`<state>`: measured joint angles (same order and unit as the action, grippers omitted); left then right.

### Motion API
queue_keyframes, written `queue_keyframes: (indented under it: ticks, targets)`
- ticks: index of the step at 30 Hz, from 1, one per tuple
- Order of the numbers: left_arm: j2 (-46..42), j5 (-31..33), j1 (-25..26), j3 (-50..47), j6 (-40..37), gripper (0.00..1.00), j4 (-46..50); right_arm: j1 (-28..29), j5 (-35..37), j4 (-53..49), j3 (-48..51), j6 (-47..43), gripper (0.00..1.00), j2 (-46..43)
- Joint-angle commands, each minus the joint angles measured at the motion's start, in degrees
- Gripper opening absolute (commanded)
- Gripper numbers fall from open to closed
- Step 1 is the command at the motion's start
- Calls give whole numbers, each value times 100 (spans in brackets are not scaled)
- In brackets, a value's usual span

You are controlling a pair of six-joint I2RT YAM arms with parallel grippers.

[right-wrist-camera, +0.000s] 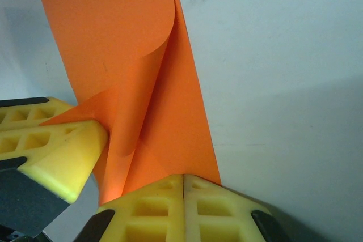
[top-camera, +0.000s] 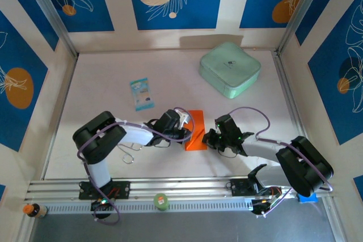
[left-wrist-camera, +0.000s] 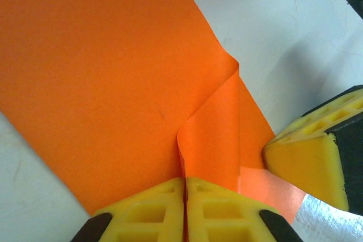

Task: Fold a paper plane with a square sheet of paper (pick it up from the middle)
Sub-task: Fold the triangle a second time at the center of the table.

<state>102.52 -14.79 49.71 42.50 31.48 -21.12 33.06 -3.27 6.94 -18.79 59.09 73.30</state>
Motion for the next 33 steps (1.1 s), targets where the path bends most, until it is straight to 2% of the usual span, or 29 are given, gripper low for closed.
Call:
queue_keyframes:
  ticks: [1,9,18,26,33]
  targets:
    - [162,-45,-57,-92,143,10,-41,-69,-53,-574,-43,-182,0,-75]
    - [217,-145,-49,-183,472,9,-96,-48,-498,-562,-248,-77,0,-523]
    - [111,-42,-39,-302,567,8,-173,254,-707,99,-362,248,0,305]
    - [-46,-9,-45,-265,373,10,-217,211,-285,-874,-449,-38,0,321]
    - [-96,84,-51,-110,95,12,-173,113,-436,-798,-403,-126,0,395]
